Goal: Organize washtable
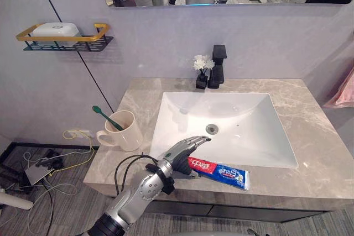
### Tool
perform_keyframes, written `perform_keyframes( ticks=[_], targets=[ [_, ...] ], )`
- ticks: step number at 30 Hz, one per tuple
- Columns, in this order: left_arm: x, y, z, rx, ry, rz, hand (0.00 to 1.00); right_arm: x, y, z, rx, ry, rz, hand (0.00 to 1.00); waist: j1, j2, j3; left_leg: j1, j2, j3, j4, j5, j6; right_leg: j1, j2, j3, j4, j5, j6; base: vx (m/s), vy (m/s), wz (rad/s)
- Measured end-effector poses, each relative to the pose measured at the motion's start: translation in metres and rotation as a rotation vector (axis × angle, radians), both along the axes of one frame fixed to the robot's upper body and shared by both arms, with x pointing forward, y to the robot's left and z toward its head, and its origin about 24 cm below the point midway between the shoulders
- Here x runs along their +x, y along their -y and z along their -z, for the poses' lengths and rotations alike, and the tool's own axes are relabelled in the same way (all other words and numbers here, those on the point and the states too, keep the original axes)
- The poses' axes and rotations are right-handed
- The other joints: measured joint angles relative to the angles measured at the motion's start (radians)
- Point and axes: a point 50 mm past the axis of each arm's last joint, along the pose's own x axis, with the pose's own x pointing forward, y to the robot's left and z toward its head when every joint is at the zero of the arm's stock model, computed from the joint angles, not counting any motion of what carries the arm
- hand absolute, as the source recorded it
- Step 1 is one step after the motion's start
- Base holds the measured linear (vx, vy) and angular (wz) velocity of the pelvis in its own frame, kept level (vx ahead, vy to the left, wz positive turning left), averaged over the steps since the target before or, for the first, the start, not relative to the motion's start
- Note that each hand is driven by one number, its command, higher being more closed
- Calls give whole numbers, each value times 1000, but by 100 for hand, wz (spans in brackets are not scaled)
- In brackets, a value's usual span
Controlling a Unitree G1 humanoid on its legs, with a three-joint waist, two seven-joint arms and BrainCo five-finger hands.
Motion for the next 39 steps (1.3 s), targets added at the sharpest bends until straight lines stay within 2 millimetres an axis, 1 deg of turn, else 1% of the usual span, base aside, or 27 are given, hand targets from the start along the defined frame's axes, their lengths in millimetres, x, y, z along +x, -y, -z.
perform_keyframes(
  ticks=[6, 17, 22, 24, 27, 28, 30, 32, 34, 35, 36, 37, 39],
  targets=[
    [0, -7, 0, 10, -1, -7, 100, 1, 2, -1, -6, 6, -4, 0, 0, 2, -2, 5, 8, 8, 0, -1, -1, 0, 7, 9, 0, 1, -2, 0, 0, -3],
    [0, -10, 1, 10, -3, -22, 100, 2, 5, -2, -6, 16, -9, 0, -1, 13, -9, 3, 11, 15, -1, -1, -2, -11, 10, 27, 1, 3, -5, -6, -2, -3],
    [1, -11, 1, -14, 9, -60, 100, -4, 8, -2, -23, 1, 38, 0, -1, 7, -11, -1, 11, 20, -1, -2, -2, -17, 9, 29, -1, 6, -4, -18, -6, -2],
    [2, -12, 0, -20, 13, -84, 100, -6, 14, -4, -48, 6, 100, 0, -1, 5, -12, -3, 11, 30, -1, -2, -2, -22, 10, 33, -1, 7, -4, -35, -7, -6],
    [6, -13, -4, -58, 31, -126, 100, -4, 25, -10, -95, 31, 139, 0, -1, 5, -13, -13, 14, 45, -1, -3, -3, -39, 10, 48, 2, 10, -5, -31, 0, -16],
    [10, -15, -10, -100, 60, -172, 100, -3, 34, -15, -143, 46, 168, 0, 0, 1, -18, -24, 15, 57, 0, -4, -3, -59, 10, 59, 8, 10, -4, -19, -1, -16],
    [13, -15, -16, -143, 82, -203, 100, -3, 40, -20, -181, 58, 175, 0, -1, -5, -21, -27, 16, 63, 0, -4, -3, -68, 10, 66, 13, 10, -4, -1, -2, -15],
    [16, -15, -33, -233, 142, -259, 100, -1, 52, -31, -258, 91, 176, 0, -1, -14, -30, -26, 18, 75, 3, -8, -4, -75, 11, 83, 18, 10, -4, 5, -4, -19],
    [16, -15, -46, -300, 192, -283, 100, 7, 58, -42, -316, 135, 173, 0, -2, -26, -32, -32, 21, 80, 19, -18, -6, -81, 12, 89, 22, 10, -4, -8, -8, -16],
    [14, -15, -61, -360, 249, -300, 100, 14, 64, -55, -379, 186, 159, 0, -2, -36, -39, -33, 24, 96, 24, -23, -7, -86, 12, 100, 25, 10, -4, -13, -2, -17],
    [14, -15, -66, -382, 271, -306, 100, 19, 67, -61, -404, 211, 152, 0, -2, -38, -40, -33, 25, 98, 28, -26, -7, -87, 12, 105, 26, 10, -4, -15, 3, -22],
    [12, -15, -73, -413, 301, -315, 100, 26, 71, -71, -446, 251, 134, 0, -2, -41, -42, -34, 27, 107, 40, -36, -6, -87, 13, 112, 27, 10, -4, -24, 3, -20],
    [9, -15, -88, -480, 357, -325, 100, 42, 82, -99, -556, 355, 105, 0, -2, -37, -51, -32, 30, 123, 55, -48, -7, -89, 14, 126, 31, 10, -4, -32, -3, -20]
  ],
)
